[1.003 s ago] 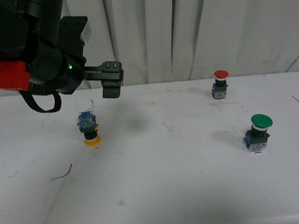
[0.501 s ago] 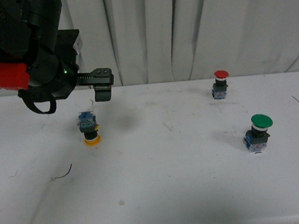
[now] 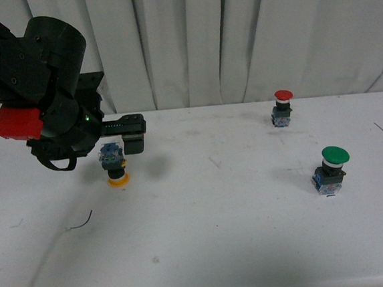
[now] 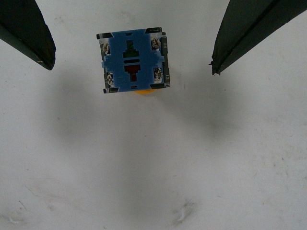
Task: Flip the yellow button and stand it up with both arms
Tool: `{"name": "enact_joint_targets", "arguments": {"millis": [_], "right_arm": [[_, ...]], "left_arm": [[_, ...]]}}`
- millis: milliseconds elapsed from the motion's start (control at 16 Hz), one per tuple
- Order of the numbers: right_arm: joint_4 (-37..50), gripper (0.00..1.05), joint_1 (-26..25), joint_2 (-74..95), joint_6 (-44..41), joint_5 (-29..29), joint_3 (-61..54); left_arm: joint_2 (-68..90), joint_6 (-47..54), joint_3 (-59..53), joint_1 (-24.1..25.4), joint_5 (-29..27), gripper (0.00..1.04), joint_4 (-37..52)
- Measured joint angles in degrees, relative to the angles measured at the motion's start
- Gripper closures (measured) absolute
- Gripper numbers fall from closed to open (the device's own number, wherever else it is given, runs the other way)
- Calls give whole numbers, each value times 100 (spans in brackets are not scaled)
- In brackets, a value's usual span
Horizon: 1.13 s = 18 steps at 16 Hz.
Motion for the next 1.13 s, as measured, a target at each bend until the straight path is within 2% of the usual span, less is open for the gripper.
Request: {"name": "enact_joint_targets", "arguments": {"millis": [313,439,564,690,1128], "right_arm": [[0,6,0,0,-2,-2,0],[0,6,0,0,-2,0,0],[0,6,0,0,-2,0,0],[0,6,0,0,-2,0,0],[0,6,0,0,0,0,0]], "left_arm": [[0,-2,20,-4,0,7,-42],[0,-20,20,-4,35,26,-39],[2,-46,20,-37,79,51,-63],[11,-52,44,-55,81,72,-83],[-195,-59,-125,-94,168,74,72]]}}
